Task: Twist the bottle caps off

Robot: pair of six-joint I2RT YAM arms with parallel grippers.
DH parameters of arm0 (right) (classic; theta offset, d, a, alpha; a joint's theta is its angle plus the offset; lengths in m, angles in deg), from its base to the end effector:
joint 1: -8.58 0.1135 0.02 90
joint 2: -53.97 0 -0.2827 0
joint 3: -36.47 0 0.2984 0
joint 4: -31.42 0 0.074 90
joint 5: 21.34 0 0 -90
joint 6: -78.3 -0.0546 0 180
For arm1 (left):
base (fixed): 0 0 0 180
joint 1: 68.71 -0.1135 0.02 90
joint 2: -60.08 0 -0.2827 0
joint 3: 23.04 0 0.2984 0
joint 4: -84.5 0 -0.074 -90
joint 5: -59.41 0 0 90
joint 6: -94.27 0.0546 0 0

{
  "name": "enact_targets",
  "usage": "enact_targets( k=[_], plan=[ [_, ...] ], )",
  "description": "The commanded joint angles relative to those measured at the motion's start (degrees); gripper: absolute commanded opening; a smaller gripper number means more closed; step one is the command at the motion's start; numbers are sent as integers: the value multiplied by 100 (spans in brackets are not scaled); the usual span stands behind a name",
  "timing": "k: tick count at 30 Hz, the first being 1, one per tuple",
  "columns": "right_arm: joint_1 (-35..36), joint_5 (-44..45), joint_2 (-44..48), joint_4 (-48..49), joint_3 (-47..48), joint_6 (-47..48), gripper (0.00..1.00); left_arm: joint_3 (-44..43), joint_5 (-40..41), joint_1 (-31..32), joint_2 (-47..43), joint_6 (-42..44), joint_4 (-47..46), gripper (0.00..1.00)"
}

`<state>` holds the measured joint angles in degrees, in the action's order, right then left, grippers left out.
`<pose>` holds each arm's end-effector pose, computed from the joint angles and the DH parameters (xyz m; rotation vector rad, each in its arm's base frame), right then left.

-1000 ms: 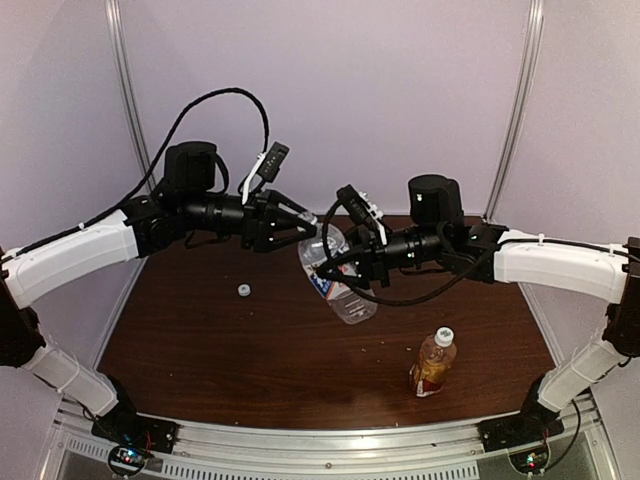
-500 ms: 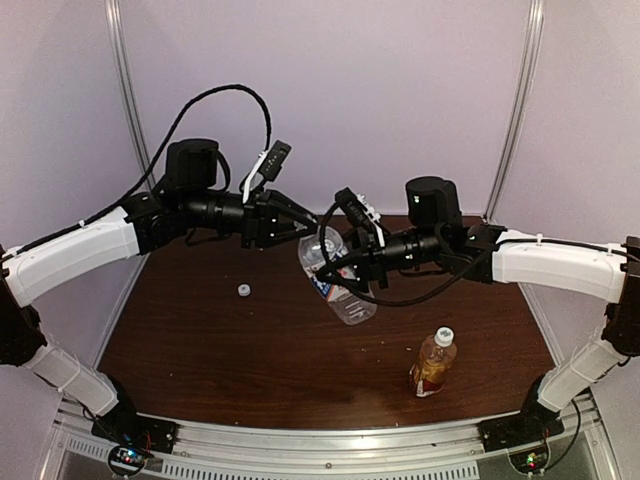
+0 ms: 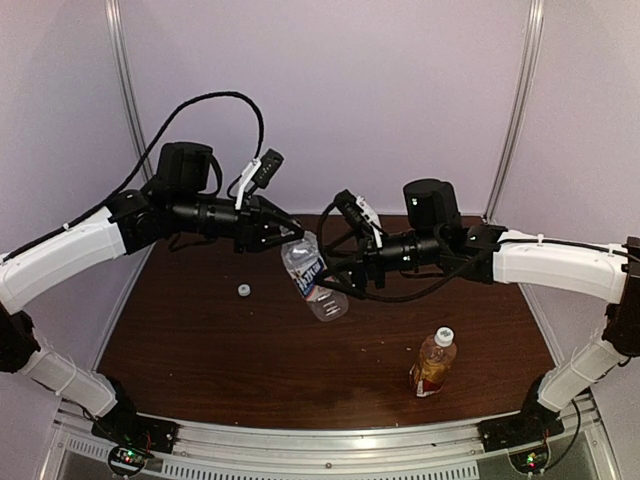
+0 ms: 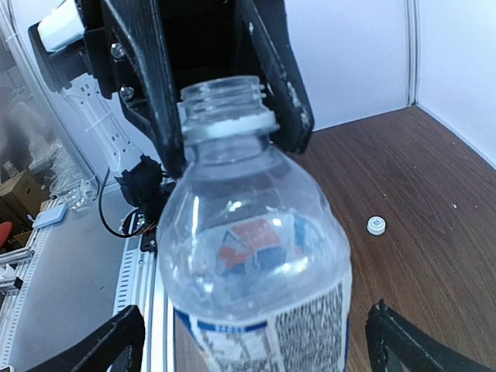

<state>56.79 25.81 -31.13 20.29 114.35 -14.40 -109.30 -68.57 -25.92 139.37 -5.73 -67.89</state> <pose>0.2390 0.3231 0.3218 -1.2581 1.5776 1.2902 0.2510 -0.2782 0.3862 1.0222 1.7858 -1.2328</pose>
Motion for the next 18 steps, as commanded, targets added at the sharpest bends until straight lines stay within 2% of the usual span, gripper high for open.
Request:
enact_targets(
  k=[1,8,12,18],
  plan=[
    [5,698,230,-359,148,119,100,91,1044,-171,-364,378,697,0],
    [-46,2026,318,-1009,281,24,100,733,2928,-398,-794,399,1220,0],
    [-57,2635,343,-1364,404,-223,100,1169,3438,-725,-861,167,1161,0],
    [-57,2937,529,-1779,373,-357,100,1692,3983,-958,-935,-31,862,0]
  ],
)
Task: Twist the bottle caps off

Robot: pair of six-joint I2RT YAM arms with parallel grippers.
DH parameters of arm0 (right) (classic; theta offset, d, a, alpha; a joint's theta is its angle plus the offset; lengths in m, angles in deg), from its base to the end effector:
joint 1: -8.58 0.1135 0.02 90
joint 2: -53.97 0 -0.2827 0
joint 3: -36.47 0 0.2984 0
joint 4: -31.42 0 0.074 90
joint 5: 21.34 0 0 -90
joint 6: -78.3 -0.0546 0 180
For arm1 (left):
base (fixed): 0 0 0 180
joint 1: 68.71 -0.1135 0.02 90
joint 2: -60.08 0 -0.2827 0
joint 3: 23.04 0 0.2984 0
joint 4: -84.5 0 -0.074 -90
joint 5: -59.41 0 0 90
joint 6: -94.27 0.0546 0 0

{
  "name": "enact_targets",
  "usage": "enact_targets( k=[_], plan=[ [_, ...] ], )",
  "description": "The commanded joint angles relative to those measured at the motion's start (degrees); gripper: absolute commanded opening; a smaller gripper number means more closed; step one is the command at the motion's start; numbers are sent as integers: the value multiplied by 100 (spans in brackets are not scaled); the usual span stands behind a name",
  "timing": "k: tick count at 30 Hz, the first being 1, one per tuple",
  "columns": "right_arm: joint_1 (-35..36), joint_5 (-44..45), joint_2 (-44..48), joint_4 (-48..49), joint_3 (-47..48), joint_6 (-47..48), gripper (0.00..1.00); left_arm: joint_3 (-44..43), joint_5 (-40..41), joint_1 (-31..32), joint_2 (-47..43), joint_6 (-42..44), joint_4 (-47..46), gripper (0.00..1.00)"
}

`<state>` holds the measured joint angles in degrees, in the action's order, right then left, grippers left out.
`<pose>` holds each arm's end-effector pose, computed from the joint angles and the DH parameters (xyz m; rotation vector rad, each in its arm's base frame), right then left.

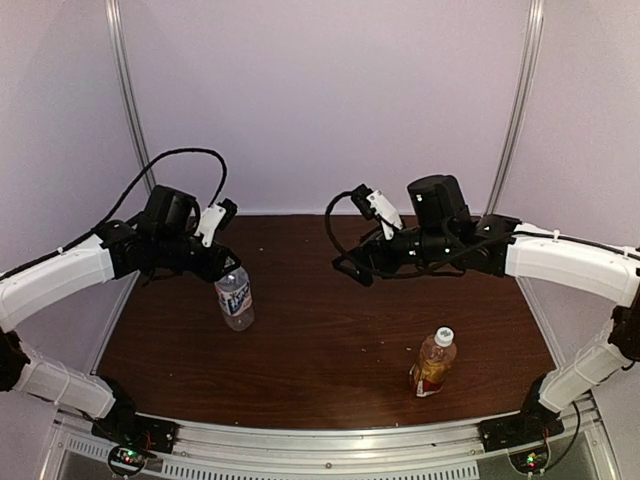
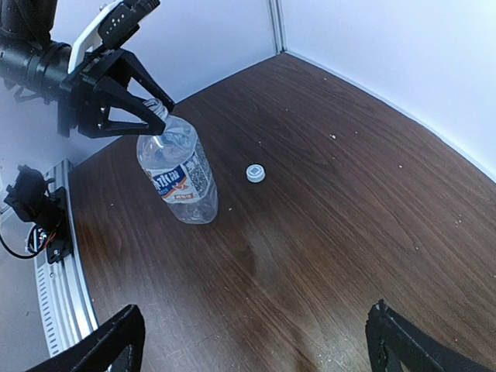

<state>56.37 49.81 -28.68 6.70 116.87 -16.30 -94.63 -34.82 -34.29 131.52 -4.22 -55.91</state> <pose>0.2516 0.3037 0.3252 -0.9839 1.8975 0.8923 0.2680 -0.1885 0.3007 0.5556 2.2343 -0.4768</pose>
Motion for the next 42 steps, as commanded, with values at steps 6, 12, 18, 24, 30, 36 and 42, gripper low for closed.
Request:
enact_targets(
  k=[6,12,18,24,30,36,42],
  plan=[
    [-15,629,411,-742,28,-202,100,597,666,-481,-195,-353,-640,0],
    [-15,618,626,-1172,11,-275,100,769,651,-638,-255,-484,-881,0],
    [-15,690,898,-1584,26,-377,99,800,448,-715,-82,-629,-915,5],
    [-7,716,1064,-2070,26,-474,97,873,465,-731,-105,-732,-906,35],
    [15,758,1298,-2348,-105,-680,95,812,515,-734,-189,-729,-882,58],
    [51,865,1592,-2711,-183,-848,94,680,539,-734,-374,-691,-821,82],
    [115,818,1826,-3380,-93,-1049,92,530,660,-734,-696,-665,-745,97]
  ],
)
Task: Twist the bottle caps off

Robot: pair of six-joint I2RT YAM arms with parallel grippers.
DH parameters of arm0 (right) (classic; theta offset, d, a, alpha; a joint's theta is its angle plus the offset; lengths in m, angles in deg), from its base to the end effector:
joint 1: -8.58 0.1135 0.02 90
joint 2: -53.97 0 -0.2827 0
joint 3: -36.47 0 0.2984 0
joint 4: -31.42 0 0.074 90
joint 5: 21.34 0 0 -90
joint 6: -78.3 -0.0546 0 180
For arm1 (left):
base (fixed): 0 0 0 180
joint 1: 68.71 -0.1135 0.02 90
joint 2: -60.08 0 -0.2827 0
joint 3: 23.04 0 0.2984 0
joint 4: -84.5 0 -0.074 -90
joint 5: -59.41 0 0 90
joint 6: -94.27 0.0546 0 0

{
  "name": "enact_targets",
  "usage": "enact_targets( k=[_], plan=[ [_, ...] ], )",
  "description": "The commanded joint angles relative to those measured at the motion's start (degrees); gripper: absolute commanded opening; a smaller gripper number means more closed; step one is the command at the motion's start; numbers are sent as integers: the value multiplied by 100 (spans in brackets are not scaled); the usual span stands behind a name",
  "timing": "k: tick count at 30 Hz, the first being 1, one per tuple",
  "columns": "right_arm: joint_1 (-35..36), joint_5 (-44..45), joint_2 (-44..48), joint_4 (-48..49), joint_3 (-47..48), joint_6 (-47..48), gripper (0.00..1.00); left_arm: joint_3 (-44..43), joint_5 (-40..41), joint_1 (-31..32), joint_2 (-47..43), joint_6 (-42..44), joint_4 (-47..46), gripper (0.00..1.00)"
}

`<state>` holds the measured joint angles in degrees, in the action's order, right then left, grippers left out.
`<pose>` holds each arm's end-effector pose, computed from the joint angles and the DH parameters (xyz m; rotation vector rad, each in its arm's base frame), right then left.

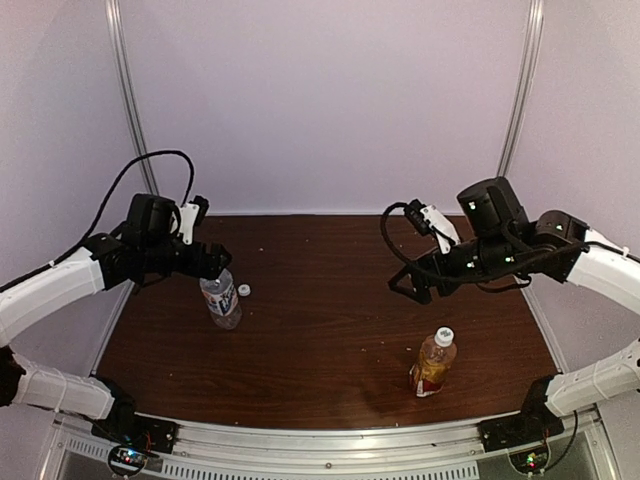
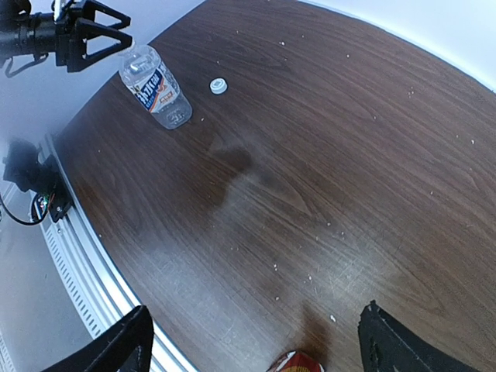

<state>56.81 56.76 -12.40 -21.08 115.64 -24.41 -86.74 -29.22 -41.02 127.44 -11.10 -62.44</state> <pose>0.1886 0.2280 0.3572 -0.8334 2.2218 0.7772 0.2769 -0.1438 0.2785 0.2269 2.2277 -0.3873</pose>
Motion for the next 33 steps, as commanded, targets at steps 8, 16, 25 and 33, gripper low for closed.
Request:
enact_targets(
  k=[8,16,25,33],
  plan=[
    [273,198,598,-1727,-33,-688,88,-429,99,-61,-559,-34,-80,98],
    [448,279,814,-2378,-323,-948,82,-647,-298,-61,-473,-145,21,98],
    [556,548,548,-2381,-569,-894,60,-741,-496,-61,-457,-435,65,98],
    [582,514,347,-2290,-571,-839,38,-864,-753,-61,-400,-398,156,98]
  ],
)
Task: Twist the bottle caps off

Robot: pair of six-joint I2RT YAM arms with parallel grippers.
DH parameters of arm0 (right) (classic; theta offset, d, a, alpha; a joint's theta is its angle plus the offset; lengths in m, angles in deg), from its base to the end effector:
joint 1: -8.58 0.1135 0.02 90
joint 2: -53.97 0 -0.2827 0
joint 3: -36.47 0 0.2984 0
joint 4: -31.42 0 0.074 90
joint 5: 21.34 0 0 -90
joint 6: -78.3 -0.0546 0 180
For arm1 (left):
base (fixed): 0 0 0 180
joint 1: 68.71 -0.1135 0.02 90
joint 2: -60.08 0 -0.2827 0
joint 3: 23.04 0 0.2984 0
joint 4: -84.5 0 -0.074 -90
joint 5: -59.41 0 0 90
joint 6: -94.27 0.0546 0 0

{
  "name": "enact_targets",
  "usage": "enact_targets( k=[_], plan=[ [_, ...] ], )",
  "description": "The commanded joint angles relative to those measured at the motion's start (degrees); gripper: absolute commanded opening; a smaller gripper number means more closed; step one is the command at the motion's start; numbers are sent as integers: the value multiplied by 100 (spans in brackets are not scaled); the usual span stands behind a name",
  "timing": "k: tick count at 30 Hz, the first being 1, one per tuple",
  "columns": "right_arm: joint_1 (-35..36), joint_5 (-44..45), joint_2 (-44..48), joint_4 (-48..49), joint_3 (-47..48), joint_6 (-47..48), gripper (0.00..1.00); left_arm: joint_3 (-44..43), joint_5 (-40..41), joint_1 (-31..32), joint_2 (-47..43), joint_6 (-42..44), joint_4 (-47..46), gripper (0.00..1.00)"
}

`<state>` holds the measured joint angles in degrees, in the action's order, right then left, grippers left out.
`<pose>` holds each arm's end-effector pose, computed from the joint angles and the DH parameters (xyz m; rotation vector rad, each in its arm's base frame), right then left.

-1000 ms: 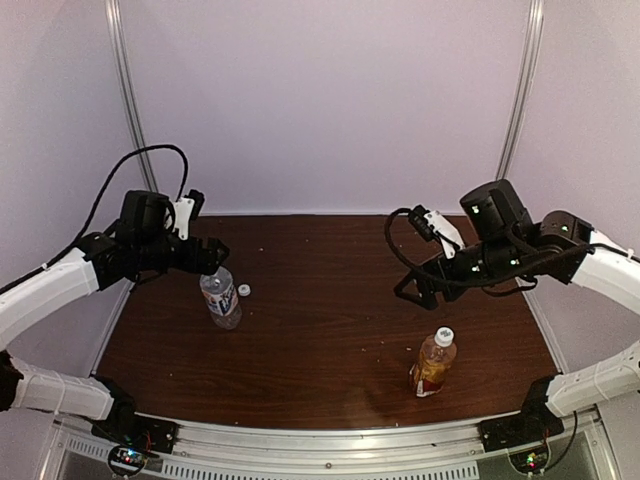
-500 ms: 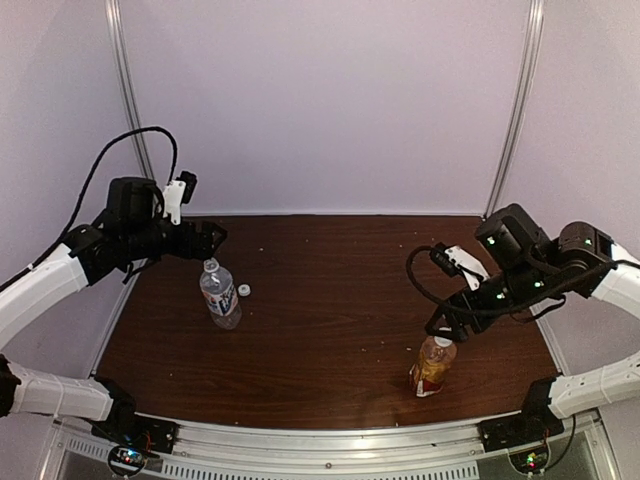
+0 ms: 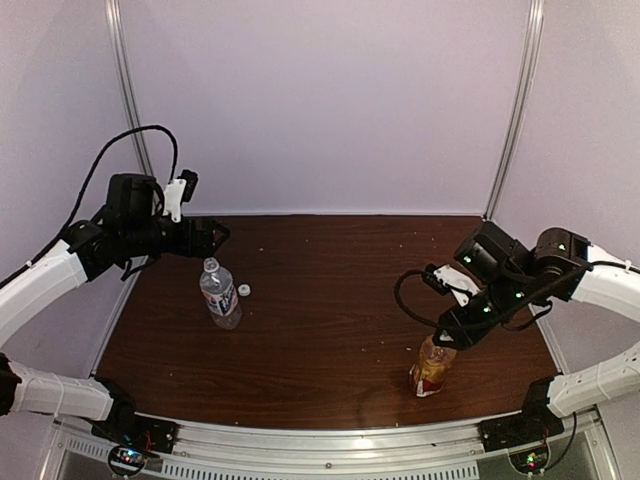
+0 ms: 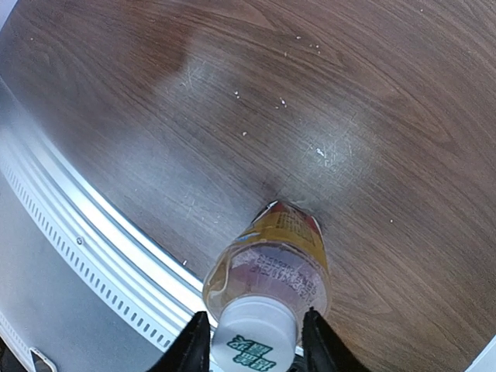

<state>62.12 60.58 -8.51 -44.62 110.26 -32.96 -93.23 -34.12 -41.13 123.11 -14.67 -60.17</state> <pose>0.1345 0.1949 0.3069 -0.8284 2.7018 0.5432 0.2654 -0.1424 0.3420 0.1977 2.1006 -0.5586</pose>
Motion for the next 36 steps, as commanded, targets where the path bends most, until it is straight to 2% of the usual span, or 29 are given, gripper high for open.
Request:
enact_targets(
  k=[1,7,12,23,29,36],
  plan=[
    [51,135,-59,64,-24,16,35,-248,-321,-50,42,-33,-70,98],
    [65,132,-96,123,209,80,9,-424,-1033,-46,141,128,-164,98],
    [69,36,-264,384,614,305,0,-359,-1873,28,128,258,-516,98],
    [52,-505,-1302,1249,1979,940,0,-327,-2539,960,203,1154,-1015,98],
    [-48,-979,-2024,1440,3047,1090,0,-268,-2441,1512,476,1760,-1284,98],
    [-244,-1674,-2728,1515,3900,1159,0,-189,-2389,1766,902,2363,-1732,98]
  ],
)
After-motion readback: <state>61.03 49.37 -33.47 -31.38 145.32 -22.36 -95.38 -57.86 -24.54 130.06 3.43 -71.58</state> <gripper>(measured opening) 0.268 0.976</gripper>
